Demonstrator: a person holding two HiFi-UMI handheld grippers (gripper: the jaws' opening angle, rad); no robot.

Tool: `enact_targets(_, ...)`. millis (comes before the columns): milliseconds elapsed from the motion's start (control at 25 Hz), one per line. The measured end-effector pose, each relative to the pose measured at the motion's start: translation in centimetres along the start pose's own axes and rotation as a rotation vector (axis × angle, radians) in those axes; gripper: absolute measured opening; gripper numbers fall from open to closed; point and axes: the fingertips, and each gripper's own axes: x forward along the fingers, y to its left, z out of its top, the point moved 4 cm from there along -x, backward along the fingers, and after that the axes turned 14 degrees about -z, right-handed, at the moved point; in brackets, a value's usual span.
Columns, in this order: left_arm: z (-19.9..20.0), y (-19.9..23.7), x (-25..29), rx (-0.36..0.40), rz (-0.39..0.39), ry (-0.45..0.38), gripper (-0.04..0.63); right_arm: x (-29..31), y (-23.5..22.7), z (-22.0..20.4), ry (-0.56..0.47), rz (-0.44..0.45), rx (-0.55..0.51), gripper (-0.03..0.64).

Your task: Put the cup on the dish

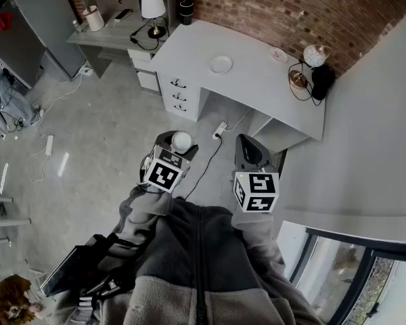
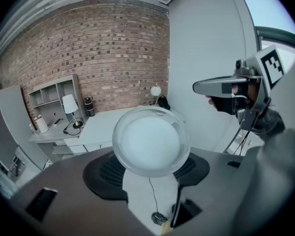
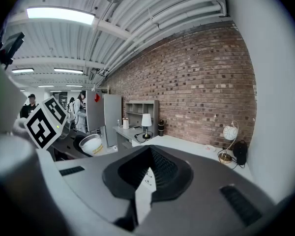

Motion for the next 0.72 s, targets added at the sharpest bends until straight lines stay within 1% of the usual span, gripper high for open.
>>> enact_targets(400,-0.5,0.5,0.0,-0.007,0.007,0.008,0.258,0.5,0.7,-0.1,-0.025,0.017,-0.002,0.002)
enact_targets(720,-0.9,2.3,-0.6,0.001,-0.007,0.014,0.258,1.7,2.4,0.0,-0.005,0.016,-0.003,0.002)
